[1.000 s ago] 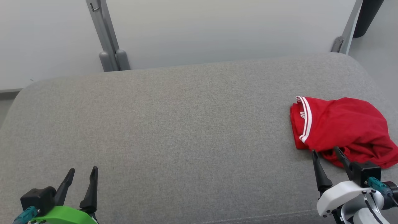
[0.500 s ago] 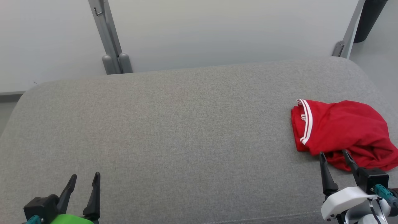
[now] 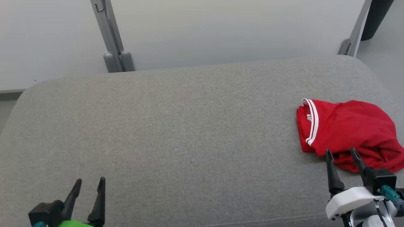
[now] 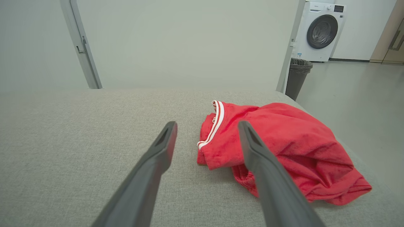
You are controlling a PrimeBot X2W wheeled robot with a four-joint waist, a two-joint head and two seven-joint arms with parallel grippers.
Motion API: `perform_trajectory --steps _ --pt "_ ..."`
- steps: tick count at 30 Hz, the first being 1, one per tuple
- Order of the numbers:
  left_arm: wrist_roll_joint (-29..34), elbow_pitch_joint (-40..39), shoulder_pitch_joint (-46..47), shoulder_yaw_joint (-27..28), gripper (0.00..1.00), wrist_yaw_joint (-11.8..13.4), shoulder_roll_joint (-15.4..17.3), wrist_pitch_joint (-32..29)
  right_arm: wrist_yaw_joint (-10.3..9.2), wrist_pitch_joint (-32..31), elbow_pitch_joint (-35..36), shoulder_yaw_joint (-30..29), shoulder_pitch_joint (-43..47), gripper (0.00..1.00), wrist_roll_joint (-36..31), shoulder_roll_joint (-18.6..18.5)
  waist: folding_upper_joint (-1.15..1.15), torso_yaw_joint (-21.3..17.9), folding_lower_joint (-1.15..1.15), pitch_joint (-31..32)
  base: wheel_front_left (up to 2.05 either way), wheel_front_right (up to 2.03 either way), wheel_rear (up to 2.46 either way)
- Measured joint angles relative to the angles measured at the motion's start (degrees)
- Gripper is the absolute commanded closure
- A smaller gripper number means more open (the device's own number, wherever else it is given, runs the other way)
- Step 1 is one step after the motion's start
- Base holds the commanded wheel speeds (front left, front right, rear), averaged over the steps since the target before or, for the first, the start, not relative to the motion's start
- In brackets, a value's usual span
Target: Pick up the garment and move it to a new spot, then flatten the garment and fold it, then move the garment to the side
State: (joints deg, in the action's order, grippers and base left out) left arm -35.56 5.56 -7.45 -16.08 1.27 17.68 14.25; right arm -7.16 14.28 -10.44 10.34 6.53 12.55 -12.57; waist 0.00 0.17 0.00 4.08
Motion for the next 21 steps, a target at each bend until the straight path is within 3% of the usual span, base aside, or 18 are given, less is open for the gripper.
perform_trajectory --steps 1,6,12,21 --pt "0.2 0.2 -0.1 -0.5 1.0 0.0 0.2 0.0 0.0 0.0 0.1 -0.3 0.0 1.0 -0.1 0.2 0.0 0.0 0.0 -0.1 0.0 0.0 0.0" --pt "0.2 2.8 -1.1 -1.4 1.0 0.0 -2.2 -0.2 0.15 -0.2 -2.2 0.1 1.5 1.0 0.2 1.9 0.0 0.0 0.0 -0.1 0.0 0.0 0.0" --pt "-2.9 2.8 -1.2 -0.7 1.0 -0.3 -2.6 -1.1 0.77 -0.7 -2.3 -0.5 1.6 1.0 2.8 2.1 0.0 0.0 0.0 -0.3 0.0 0.0 0.0" --pt "-7.8 2.9 -1.1 1.1 1.0 -0.8 -3.9 -2.9 2.1 -2.5 -2.4 -2.1 1.0 1.0 11.1 3.0 0.0 -0.1 0.0 -0.7 0.0 0.0 0.0"
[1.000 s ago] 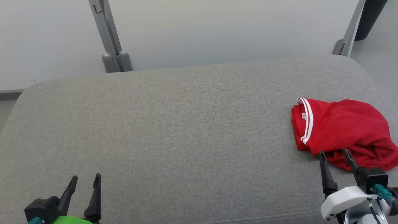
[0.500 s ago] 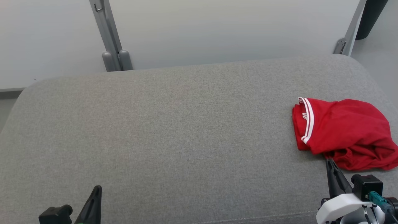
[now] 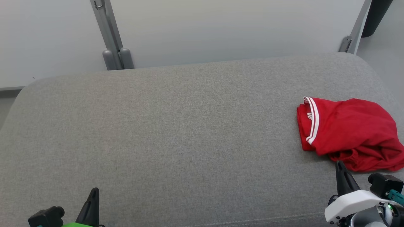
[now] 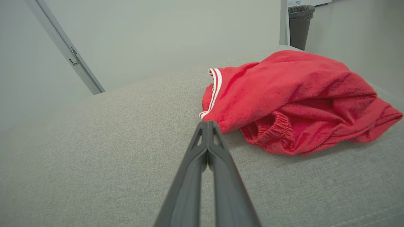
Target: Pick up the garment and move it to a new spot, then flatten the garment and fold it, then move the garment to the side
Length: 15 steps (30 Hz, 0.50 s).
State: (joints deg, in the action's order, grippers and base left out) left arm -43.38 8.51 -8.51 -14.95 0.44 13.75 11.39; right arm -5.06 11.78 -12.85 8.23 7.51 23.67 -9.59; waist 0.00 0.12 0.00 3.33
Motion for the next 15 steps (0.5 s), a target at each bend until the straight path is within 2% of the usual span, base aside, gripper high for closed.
perform_trajectory --steps 3,15 --pt "-2.7 0.2 0.1 0.7 1.0 -0.5 -0.4 -0.7 0.51 -1.0 0.0 -0.5 0.0 1.0 4.4 0.3 0.0 0.0 0.0 -0.2 0.0 0.0 0.0" --pt "-9.5 0.8 1.3 3.3 1.0 -1.0 -2.0 -3.1 2.15 -3.5 -0.3 -2.8 -1.5 1.0 13.1 1.3 0.0 0.0 0.0 -0.7 0.0 0.0 0.0"
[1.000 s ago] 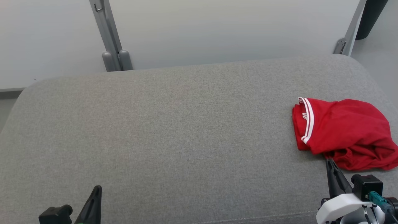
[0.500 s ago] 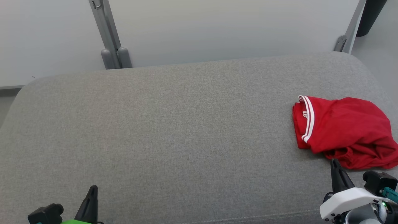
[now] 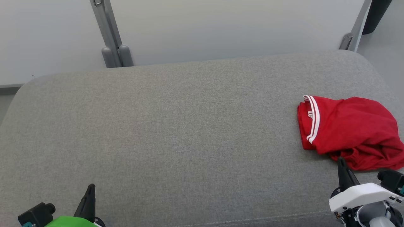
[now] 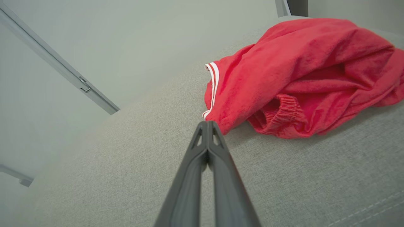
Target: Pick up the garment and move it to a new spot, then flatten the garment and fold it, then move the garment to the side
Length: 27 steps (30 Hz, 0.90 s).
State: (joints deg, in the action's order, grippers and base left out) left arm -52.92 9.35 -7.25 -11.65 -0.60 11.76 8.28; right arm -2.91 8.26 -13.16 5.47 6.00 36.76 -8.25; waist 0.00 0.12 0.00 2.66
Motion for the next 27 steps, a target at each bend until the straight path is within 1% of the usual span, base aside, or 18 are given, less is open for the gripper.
perform_trajectory --steps 3,9,12,15,17,19,21,27 --pt "-0.8 0.1 0.2 0.5 1.0 -0.4 -0.1 -0.4 0.08 -0.5 -0.1 -0.4 -0.2 1.0 1.7 0.2 0.0 0.0 0.0 -0.1 0.0 0.0 0.0" --pt "-4.6 1.0 1.2 1.9 1.0 -0.5 -0.9 -1.7 1.29 -1.8 -0.3 -1.6 -1.2 1.0 7.0 0.8 0.0 0.0 0.0 -0.4 0.0 0.0 0.0" --pt "-6.9 1.1 1.5 2.5 1.0 -1.0 -1.3 -2.3 1.47 -2.5 -0.5 -2.1 -1.4 1.0 9.5 1.0 0.0 0.0 0.0 -0.5 0.0 0.0 0.0" --pt "-8.1 1.3 1.6 3.0 1.0 -1.0 -1.8 -2.8 1.91 -3.2 -0.6 -2.7 -1.9 1.0 11.8 1.2 0.0 0.0 0.0 -0.6 0.0 0.0 0.0" --pt "-9.4 1.4 2.0 3.5 1.0 -1.5 -1.9 -3.3 2.4 -3.5 -0.6 -3.1 -2.2 1.0 13.3 1.4 0.0 0.0 0.0 -0.7 0.0 0.0 0.0" --pt "-10.7 1.5 2.4 4.0 1.0 -1.6 -2.0 -3.7 2.41 -3.9 -0.7 -3.4 -2.4 1.0 14.9 1.5 0.0 0.0 0.0 -0.8 0.0 0.0 0.0" --pt "-11.5 1.7 2.9 4.4 1.0 -1.7 -2.2 -4.2 2.91 -4.4 -0.9 -3.8 -2.5 1.0 16.5 1.8 0.0 0.0 0.0 -0.8 0.0 0.0 0.0" --pt "-15.0 2.4 3.6 5.6 1.0 -2.4 -3.2 -5.2 3.63 -5.6 -1.1 -4.9 -3.6 1.0 21.0 2.2 0.0 0.0 0.0 -1.1 0.0 0.0 0.0"
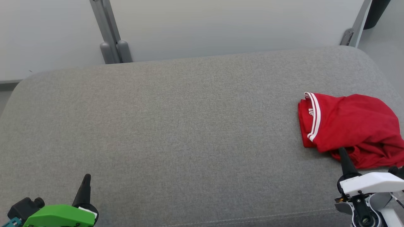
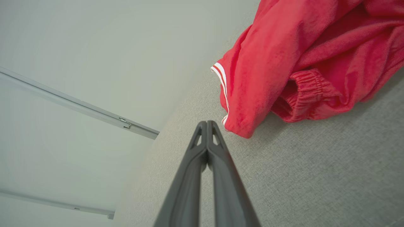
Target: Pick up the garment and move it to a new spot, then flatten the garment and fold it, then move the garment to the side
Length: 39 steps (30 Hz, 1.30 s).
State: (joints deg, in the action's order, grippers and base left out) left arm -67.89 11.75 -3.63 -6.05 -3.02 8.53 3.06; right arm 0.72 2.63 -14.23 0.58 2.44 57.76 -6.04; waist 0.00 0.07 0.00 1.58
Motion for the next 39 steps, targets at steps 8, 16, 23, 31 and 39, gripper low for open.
perform_trajectory --steps 8,16,23,31,39 --pt "-4.2 0.7 1.0 1.7 1.0 -0.5 -0.7 -1.5 1.15 -1.5 -0.4 -1.4 -1.0 1.0 6.3 0.6 0.0 0.0 0.0 -0.3 0.0 0.0 0.0" --pt "-9.2 1.3 2.2 3.2 1.0 -1.3 -2.0 -3.0 2.3 -3.0 -0.8 -2.8 -2.0 1.0 12.6 1.3 0.0 0.0 0.0 -0.6 0.0 0.0 0.0" --pt "-13.3 2.1 3.3 4.6 1.0 -2.1 -2.6 -4.3 3.02 -4.4 -1.1 -4.1 -2.7 1.0 17.8 1.9 0.0 0.0 0.0 -0.9 0.0 0.0 0.0" --pt "-17.5 2.7 4.2 6.3 1.0 -2.6 -3.8 -5.9 4.31 -5.9 -1.3 -5.5 -3.8 1.0 24.1 2.5 0.0 -0.1 0.0 -1.2 0.0 0.0 0.0" --pt "-21.7 3.3 5.4 8.1 1.0 -3.2 -4.6 -7.1 5.34 -7.5 -1.5 -6.9 -5.0 1.0 30.4 3.1 0.0 -0.1 0.0 -1.6 0.0 0.0 0.0"
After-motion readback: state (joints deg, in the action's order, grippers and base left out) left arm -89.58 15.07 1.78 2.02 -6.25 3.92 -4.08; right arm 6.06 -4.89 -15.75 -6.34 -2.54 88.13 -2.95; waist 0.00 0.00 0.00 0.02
